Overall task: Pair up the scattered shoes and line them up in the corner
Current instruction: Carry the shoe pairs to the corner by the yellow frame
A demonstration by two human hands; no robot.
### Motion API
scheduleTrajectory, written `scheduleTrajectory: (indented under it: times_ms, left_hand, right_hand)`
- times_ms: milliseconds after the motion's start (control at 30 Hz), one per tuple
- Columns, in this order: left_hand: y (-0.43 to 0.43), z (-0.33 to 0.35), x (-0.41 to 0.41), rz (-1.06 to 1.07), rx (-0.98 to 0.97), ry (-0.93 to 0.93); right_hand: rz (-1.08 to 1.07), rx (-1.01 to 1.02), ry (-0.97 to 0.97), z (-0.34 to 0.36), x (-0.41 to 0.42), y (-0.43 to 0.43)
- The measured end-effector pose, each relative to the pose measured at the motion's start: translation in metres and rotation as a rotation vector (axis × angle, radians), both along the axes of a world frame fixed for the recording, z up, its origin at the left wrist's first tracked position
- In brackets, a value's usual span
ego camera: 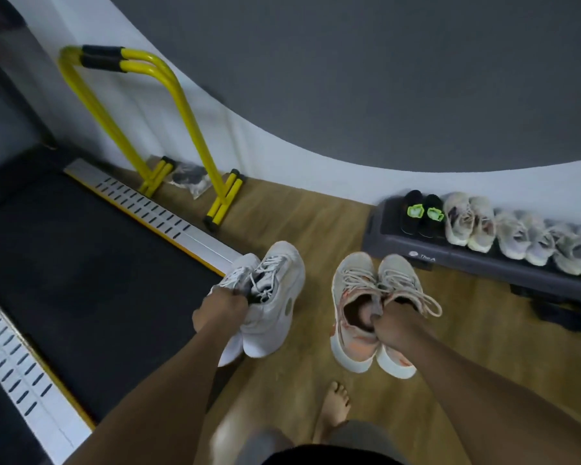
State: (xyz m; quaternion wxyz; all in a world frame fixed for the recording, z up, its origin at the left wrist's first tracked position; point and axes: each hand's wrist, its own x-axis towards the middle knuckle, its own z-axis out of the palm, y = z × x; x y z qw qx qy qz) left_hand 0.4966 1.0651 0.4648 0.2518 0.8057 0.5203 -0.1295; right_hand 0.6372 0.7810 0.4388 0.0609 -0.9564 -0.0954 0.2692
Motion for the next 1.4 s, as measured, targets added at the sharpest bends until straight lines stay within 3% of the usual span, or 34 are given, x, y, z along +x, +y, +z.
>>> scheduleTrajectory:
  times_ms: [200, 667, 967, 1167, 1400]
  left_hand:
    - [0.047, -0.006, 0.060, 0.080, 0.029, 0.015]
    - [0.179, -0.074, 0.274, 0.271, -0.230, 0.002]
    - [0.263, -0.060, 0.388, 0.336, -0.211, -0.004]
    - [0.307, -0.067, 0.451, 0.454, -0.174, -0.005]
    - [0.352, -0.088, 0.503, 0.494, -0.159, 0.035]
  right_hand:
    - [0.083, -0.024, -0.033, 0.007, 0.099, 0.069]
    - [0.042, 0.020, 0.080, -0.004, 0.312, 0.211]
    - [0.102, -0.043, 0.104, -0.006, 0.428, 0.303]
    - [0.157, 0.024, 0.133, -0.023, 0.521, 0.376]
    - [0.239, -0.008, 0.225, -0.039, 0.576, 0.446]
